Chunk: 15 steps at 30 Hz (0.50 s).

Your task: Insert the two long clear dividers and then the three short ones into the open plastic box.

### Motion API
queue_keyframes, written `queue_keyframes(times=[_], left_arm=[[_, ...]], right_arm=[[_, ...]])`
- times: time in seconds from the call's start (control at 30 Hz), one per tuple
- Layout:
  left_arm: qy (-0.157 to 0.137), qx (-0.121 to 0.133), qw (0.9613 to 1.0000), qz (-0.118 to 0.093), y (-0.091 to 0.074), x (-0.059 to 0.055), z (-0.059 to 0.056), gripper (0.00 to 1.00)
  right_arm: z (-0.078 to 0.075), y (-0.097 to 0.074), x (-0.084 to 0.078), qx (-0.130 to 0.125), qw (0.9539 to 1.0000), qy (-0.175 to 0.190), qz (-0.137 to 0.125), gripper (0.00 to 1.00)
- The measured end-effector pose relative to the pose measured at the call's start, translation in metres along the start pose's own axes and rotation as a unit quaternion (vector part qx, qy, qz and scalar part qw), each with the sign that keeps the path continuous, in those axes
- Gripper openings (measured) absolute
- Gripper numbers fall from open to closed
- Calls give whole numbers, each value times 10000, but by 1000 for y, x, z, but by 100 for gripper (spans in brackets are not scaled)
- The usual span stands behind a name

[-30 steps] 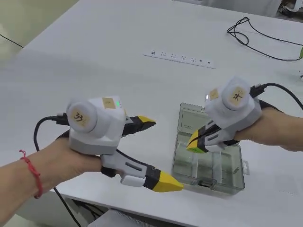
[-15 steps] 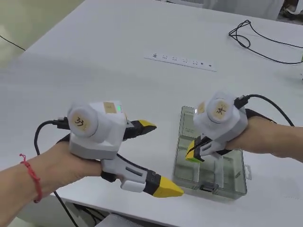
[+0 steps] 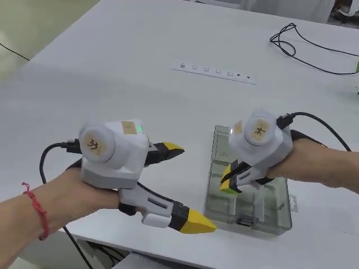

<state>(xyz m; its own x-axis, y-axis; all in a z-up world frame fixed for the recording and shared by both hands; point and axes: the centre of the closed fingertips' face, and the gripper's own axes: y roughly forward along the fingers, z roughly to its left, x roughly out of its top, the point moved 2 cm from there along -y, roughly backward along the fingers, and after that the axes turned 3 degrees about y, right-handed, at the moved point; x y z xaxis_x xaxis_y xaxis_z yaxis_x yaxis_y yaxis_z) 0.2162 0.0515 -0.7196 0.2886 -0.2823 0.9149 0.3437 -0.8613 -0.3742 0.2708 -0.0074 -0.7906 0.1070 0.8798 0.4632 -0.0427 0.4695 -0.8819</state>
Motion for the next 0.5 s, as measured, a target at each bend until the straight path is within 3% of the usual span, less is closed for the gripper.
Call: queue_keyframes(times=[0.13, 0.27, 0.37, 0.5], left_arm=[[0, -13, 10000, 23, 0, -1, -1, 100], [39, -31, 10000, 72, 2, -1, -2, 100], [71, -37, 9999, 127, 2, -3, -3, 100], [64, -40, 9999, 153, 3, -3, -3, 100]], right_arm=[[-4, -23, 3, -103, 9986, 274, -431, 14], [-5, -47, -3, -156, 9971, 395, -628, 19], [-4, -65, -12, -185, 9963, 447, -709, 25], [-10, -86, -41, -296, 9961, 475, -688, 33]])
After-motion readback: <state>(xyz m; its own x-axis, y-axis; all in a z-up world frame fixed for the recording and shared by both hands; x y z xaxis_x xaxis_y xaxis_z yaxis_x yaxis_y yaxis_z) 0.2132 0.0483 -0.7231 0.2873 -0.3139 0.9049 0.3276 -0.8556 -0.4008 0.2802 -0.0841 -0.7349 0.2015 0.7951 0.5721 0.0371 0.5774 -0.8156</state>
